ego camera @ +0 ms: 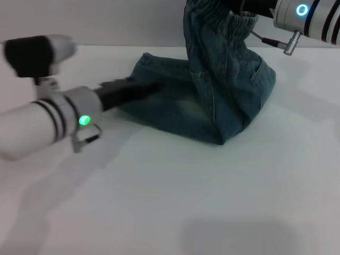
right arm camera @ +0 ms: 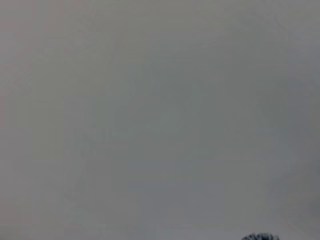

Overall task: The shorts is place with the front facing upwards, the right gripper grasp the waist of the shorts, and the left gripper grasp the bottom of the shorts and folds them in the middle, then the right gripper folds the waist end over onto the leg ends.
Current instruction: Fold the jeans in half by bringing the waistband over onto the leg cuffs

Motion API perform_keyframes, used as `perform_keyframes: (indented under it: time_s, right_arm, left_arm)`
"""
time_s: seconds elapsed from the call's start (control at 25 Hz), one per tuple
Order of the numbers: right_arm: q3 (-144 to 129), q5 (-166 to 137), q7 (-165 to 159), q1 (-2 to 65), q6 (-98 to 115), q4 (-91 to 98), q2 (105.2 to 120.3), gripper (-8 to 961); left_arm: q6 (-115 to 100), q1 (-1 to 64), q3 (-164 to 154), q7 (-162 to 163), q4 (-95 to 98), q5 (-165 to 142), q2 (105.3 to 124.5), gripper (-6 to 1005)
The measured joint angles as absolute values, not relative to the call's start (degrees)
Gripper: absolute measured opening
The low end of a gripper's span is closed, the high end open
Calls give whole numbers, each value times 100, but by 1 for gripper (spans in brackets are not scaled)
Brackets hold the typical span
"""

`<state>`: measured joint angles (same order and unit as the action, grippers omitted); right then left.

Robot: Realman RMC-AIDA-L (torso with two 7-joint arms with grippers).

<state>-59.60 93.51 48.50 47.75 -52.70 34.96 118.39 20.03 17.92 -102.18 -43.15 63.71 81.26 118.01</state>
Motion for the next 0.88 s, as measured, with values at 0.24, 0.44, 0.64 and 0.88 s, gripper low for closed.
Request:
perform_keyframes:
  time_s: [0.24, 0.44, 0.64, 0.88]
  right_arm:
    - [-6088, 9347, 4851, 4914, -5108, 3488, 11831, 14]
    - [-6311, 9338, 4848, 5163, -4963, 3295, 11832, 14]
    - [-6652, 9335, 4908, 5465, -4808, 3013, 11867, 14]
    - [-7083, 9334, 4917, 5711, -4422, 2750, 11882, 15]
  left_arm:
    - [1937, 1302, -9577, -4318, 6535, 7851, 11795, 805]
    - [1820, 1056, -9272, -4328, 6593, 7811, 11794, 804]
    - [1813, 1081, -9194, -4437, 6560, 7805, 11795, 804]
    - [1809, 1209, -9190, -4474, 6517, 7804, 11795, 804]
